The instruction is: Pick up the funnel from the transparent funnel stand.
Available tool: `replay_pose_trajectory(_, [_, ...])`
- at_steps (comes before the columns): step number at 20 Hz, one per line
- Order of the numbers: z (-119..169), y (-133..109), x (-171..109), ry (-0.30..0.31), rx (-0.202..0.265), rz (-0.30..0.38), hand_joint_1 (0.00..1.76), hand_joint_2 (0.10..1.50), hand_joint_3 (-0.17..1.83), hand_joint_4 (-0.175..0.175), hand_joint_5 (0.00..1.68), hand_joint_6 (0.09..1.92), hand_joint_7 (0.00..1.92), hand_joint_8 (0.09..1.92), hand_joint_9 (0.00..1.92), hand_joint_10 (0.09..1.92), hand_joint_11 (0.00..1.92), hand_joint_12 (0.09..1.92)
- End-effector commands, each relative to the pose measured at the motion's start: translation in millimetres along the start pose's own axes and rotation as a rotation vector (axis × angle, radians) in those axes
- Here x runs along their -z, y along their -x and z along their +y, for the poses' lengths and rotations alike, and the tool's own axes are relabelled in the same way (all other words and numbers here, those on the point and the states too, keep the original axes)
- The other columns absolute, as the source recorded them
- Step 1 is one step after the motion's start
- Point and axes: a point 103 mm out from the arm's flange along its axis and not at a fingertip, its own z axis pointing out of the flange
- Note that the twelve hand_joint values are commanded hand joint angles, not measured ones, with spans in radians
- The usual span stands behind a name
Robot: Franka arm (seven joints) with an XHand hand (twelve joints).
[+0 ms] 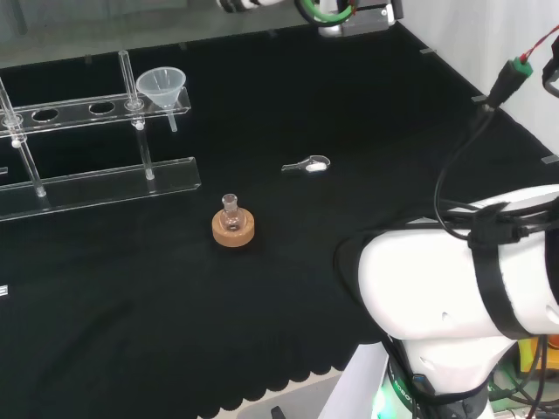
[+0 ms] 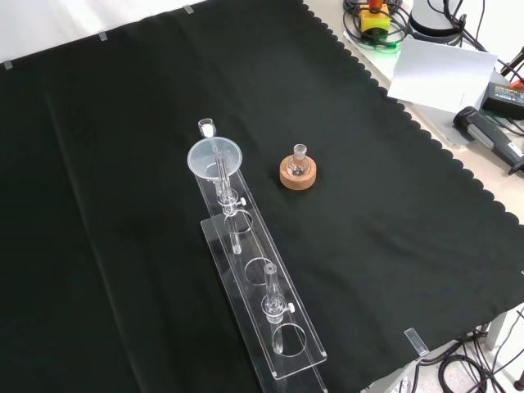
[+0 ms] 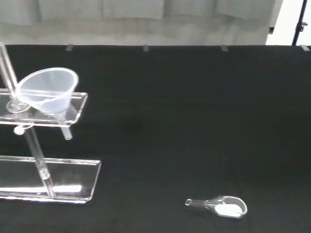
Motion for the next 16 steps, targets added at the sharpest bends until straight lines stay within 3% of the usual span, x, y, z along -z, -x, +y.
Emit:
replay_pose_trajectory(1, [-1, -42, -2, 0.047, 0.084, -0.001, 0.22, 0.59, 0.05, 0.057, 0.0, 0.09, 0.0, 0.09, 0.0, 0.09, 0.0, 0.09])
replay_pose_trajectory(4, [8, -53, -5, 0.067, 0.103, 0.026, 0.26, 0.59, 0.04, 0.056, 0.0, 0.09, 0.0, 0.09, 0.0, 0.09, 0.0, 0.09])
replay_pose_trajectory(7, [22, -62, -12, 0.049, 0.109, 0.037, 0.28, 0.59, 0.04, 0.044, 0.0, 0.09, 0.0, 0.09, 0.0, 0.09, 0.0, 0.09])
replay_pose_trajectory(16, [57, -111, -31, 0.003, 0.106, -0.001, 0.31, 0.61, 0.04, 0.018, 0.0, 0.09, 0.0, 0.09, 0.0, 0.09, 0.0, 0.09])
